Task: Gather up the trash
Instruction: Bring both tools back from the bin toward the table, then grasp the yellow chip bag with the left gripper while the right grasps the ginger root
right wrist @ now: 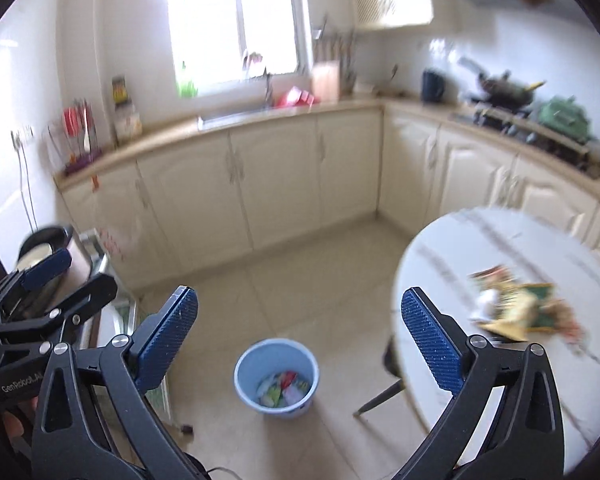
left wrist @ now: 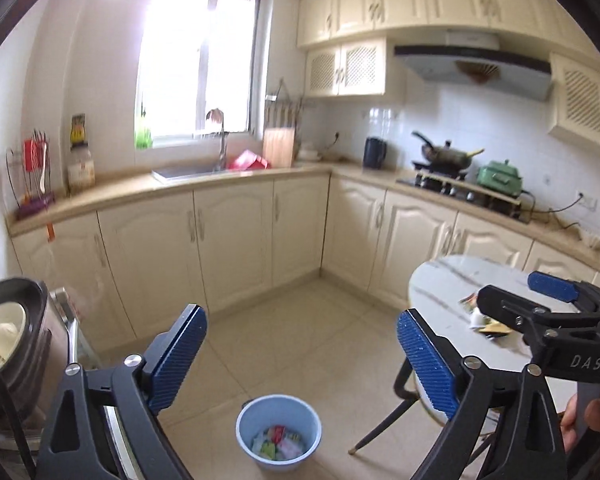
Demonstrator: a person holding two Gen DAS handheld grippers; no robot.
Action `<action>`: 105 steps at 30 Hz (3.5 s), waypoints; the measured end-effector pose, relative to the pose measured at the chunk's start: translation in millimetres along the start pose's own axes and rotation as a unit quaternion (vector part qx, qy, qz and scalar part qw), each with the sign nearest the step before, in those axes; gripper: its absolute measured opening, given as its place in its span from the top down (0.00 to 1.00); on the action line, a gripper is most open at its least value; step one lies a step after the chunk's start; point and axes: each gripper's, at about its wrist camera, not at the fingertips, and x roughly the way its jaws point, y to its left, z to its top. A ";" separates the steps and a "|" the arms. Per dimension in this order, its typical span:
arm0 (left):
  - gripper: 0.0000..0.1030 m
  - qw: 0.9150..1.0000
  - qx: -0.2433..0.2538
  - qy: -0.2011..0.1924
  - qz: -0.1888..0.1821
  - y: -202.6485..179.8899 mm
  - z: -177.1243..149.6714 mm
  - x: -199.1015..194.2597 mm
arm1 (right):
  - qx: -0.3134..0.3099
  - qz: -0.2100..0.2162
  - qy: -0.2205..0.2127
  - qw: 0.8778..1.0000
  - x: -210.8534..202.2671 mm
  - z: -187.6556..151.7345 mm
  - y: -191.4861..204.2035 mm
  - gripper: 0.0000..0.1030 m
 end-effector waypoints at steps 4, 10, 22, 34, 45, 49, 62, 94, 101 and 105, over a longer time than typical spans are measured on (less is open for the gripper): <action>0.01 0.999 0.008 -0.047 -0.017 -29.2 -22.7 -61.9 | 0.006 -0.020 -0.055 0.998 -78.0 8.1 -8.6 0.00; 0.01 0.994 0.012 -0.104 -0.043 -31.6 -68.2 -144.7 | 0.005 -0.058 -0.129 0.990 -185.6 9.8 -17.9 0.00; 0.01 0.982 0.026 -0.178 -0.055 -49.6 -161.7 -248.0 | 0.018 -0.118 -0.213 0.970 -296.9 3.9 -26.3 0.00; 0.01 0.981 0.040 -0.175 -0.067 -53.2 -151.5 -222.6 | 0.032 -0.129 -0.215 0.967 -307.8 -4.6 -47.4 0.00; 0.01 0.984 0.045 -0.157 -0.076 -64.9 -99.2 -180.3 | 0.052 -0.145 -0.210 0.965 -304.5 -8.5 -68.9 0.00; 0.01 0.986 0.045 -0.133 -0.085 -69.9 -90.2 -151.6 | 0.065 -0.158 -0.201 0.965 -293.7 -12.5 -88.2 0.00; 0.01 0.987 0.065 0.016 -0.148 -138.2 -61.3 14.4 | 0.150 -0.200 -0.078 0.965 -182.9 -59.6 -208.0 0.00; 0.67 0.932 0.234 0.201 -0.191 -380.7 -1.0 421.9 | 0.188 -0.183 0.114 0.958 5.2 -106.5 -388.0 0.00; 0.83 0.935 0.170 0.185 -0.252 -349.3 6.9 388.6 | 0.156 -0.155 0.126 0.967 38.1 -89.7 -379.7 0.00; 0.83 0.926 0.132 0.189 -0.298 -336.8 14.6 388.7 | 0.121 -0.135 0.135 0.974 61.9 -76.0 -369.0 0.00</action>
